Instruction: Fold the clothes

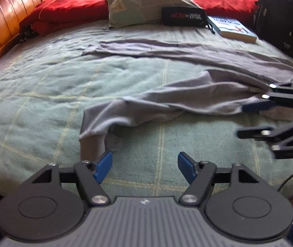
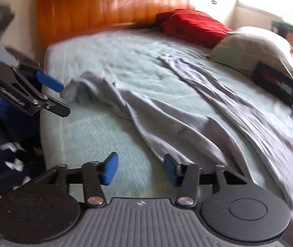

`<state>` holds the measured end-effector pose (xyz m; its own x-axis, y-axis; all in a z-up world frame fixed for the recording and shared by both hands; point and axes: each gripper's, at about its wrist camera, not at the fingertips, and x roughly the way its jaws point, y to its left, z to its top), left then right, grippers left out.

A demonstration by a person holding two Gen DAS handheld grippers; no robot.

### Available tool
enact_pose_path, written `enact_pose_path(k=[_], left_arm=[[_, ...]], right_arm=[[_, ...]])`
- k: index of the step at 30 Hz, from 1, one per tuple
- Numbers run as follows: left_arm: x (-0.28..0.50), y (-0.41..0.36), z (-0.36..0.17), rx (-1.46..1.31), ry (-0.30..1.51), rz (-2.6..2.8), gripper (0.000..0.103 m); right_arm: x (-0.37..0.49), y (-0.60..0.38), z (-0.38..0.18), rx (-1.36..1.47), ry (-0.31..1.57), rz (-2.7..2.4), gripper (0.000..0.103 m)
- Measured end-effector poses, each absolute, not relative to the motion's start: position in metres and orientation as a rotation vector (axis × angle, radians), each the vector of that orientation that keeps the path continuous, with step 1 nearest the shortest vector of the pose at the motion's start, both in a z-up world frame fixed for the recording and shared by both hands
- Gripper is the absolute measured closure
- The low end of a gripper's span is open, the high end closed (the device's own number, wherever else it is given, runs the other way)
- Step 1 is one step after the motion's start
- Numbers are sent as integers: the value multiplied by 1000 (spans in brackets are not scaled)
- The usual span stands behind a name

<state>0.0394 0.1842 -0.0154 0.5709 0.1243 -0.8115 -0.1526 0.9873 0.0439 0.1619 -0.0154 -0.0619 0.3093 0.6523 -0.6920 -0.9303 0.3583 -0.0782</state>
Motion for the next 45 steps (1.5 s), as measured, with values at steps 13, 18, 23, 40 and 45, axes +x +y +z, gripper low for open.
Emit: enact_pose_path(k=[13, 18, 23, 40, 45], left_arm=[[34, 192, -35, -95, 968, 121, 31], [30, 190, -34, -94, 961, 109, 31], [26, 187, -27, -110, 943, 99, 31], [10, 182, -41, -233, 982, 74, 28], [10, 182, -46, -249, 977, 52, 28]], right_arm=[[171, 57, -95, -857, 433, 967, 98], [167, 43, -77, -779, 476, 1036, 98], [155, 22, -53, -688, 503, 1107, 98], [136, -50, -47, -507, 723, 1203, 66], [139, -59, -38, -416, 718, 1224, 51]])
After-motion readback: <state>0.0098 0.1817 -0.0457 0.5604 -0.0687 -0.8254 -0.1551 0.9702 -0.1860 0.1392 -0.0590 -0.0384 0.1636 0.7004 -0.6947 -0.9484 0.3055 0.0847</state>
